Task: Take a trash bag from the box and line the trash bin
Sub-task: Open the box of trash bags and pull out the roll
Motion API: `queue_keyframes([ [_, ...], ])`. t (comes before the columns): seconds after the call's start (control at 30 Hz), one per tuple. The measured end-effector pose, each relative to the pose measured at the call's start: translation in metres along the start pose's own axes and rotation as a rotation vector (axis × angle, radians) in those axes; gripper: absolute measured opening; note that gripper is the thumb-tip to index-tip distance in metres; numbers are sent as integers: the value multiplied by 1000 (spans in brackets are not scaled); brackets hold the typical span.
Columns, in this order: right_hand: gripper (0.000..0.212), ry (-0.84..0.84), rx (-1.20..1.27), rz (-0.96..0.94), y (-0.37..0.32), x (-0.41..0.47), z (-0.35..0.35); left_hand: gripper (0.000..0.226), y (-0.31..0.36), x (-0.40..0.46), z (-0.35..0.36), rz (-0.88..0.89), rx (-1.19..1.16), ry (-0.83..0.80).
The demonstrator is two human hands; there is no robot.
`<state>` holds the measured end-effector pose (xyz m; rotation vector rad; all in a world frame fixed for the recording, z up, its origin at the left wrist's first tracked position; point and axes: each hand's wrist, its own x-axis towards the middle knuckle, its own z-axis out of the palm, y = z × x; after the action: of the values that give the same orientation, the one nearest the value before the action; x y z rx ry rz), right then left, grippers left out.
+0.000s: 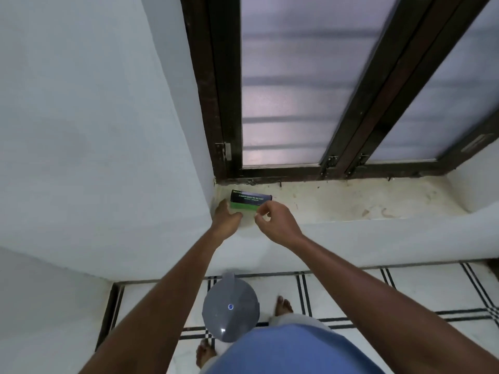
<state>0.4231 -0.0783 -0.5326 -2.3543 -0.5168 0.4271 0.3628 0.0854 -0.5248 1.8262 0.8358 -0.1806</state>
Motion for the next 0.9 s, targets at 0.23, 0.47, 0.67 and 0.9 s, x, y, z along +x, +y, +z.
queue_keyframes([
  [0.23,75,-146,-428,-167,6,81,3,28,12,26,7,-173,-168,0],
  [0.47,53,-213,-150,-246,5,111,-6,66,12,15,4,-75,-440,220],
  [0.67,58,-236,144,-156,21,91,-7,61,10,0,-2,39,-222,113],
  [0.9,62,-156,55,-104,24,70,-1,61,1,-6,0,300,46,95],
])
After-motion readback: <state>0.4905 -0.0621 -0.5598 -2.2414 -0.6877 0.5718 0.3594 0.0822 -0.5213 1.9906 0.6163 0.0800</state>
